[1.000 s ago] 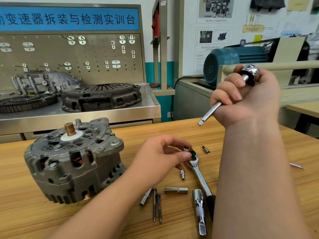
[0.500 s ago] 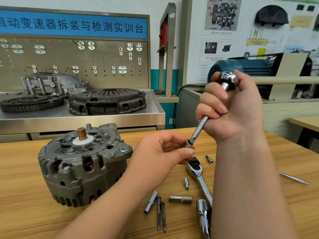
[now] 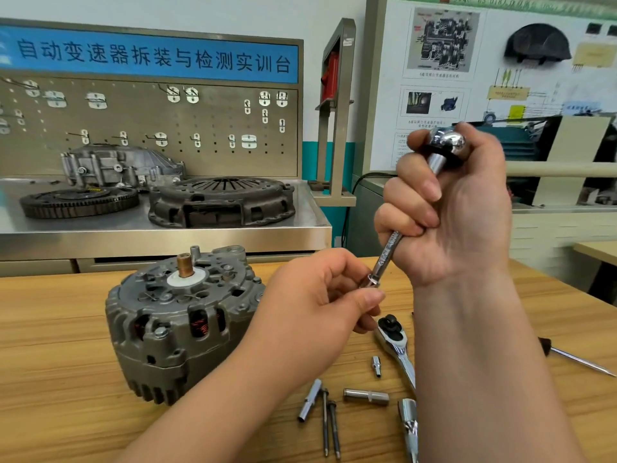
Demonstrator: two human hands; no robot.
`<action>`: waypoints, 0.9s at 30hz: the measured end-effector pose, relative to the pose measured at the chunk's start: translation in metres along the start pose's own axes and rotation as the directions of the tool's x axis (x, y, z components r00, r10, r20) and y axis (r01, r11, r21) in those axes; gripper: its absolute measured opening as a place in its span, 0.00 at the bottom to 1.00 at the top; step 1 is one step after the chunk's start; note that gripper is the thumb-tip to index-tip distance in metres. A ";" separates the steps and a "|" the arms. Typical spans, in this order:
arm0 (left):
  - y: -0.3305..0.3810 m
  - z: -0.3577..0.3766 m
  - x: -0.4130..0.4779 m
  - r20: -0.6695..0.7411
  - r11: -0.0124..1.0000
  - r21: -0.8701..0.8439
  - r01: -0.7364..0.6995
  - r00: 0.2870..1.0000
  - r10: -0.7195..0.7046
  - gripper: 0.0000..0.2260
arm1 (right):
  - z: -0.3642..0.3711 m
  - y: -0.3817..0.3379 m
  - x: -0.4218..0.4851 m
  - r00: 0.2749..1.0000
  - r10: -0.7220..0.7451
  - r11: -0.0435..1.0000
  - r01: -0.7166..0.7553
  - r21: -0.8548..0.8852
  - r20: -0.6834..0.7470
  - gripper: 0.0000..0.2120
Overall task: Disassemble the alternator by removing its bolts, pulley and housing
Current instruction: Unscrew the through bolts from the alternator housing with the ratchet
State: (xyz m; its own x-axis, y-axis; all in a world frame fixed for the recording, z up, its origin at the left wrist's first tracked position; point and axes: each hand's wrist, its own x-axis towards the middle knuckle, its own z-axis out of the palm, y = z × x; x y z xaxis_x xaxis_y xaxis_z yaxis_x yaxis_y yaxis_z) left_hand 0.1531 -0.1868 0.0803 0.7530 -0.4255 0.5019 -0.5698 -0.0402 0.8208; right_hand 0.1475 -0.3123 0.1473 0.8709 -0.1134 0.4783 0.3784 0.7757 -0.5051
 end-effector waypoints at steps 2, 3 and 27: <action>0.005 -0.005 -0.002 -0.005 1.000 -0.015 0.004 1.000 -0.004 0.13 | 0.005 0.003 -0.001 1.000 -0.005 1.000 0.005 0.001 0.009 0.25; 0.007 -0.007 -0.002 -0.008 1.000 -0.021 0.007 1.000 -0.007 0.13 | 0.008 0.004 -0.002 1.000 -0.009 1.000 0.009 -0.001 0.016 0.25; -0.026 -0.159 -0.038 -0.121 0.944 0.272 0.189 0.979 -0.161 0.09 | 0.076 0.148 -0.002 0.999 0.017 0.983 -0.022 -0.180 -0.031 0.17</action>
State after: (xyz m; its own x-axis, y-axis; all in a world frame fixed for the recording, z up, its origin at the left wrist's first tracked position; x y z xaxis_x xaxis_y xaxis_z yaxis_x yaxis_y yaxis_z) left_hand 0.1915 -0.0259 0.0829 0.8693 -0.3006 0.3923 -0.4848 -0.3642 0.7952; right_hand 0.1779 -0.1496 0.1262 0.8864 -0.1195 0.4472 0.4093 0.6536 -0.6367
